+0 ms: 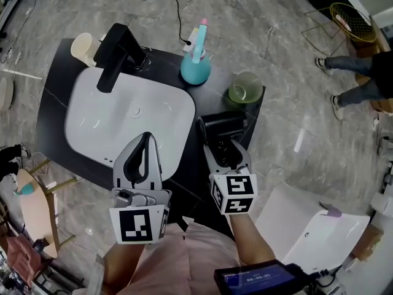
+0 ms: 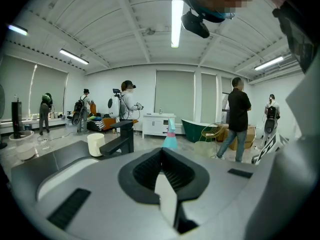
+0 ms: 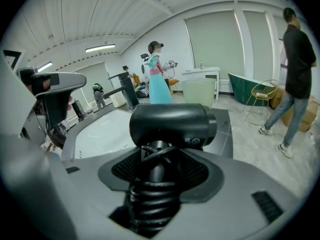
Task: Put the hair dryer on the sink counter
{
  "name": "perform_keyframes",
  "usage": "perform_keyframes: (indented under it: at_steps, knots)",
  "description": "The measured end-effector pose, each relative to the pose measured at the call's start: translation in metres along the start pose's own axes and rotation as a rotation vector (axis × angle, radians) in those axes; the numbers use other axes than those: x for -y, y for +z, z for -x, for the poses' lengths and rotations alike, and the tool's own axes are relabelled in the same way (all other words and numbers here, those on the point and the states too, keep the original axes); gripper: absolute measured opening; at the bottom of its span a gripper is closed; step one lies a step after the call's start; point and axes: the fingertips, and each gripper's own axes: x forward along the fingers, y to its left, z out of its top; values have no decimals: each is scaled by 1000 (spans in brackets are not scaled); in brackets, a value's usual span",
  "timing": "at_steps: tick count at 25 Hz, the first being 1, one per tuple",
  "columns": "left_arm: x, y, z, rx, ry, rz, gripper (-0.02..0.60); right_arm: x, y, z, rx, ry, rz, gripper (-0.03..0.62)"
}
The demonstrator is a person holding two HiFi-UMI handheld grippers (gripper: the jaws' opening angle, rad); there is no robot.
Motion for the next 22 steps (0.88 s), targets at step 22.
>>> perform_keyframes:
  at_steps: [22]
  knots:
    - [-12,17,19,60,11,24,9,-7,1,0,-65,-48,49,281]
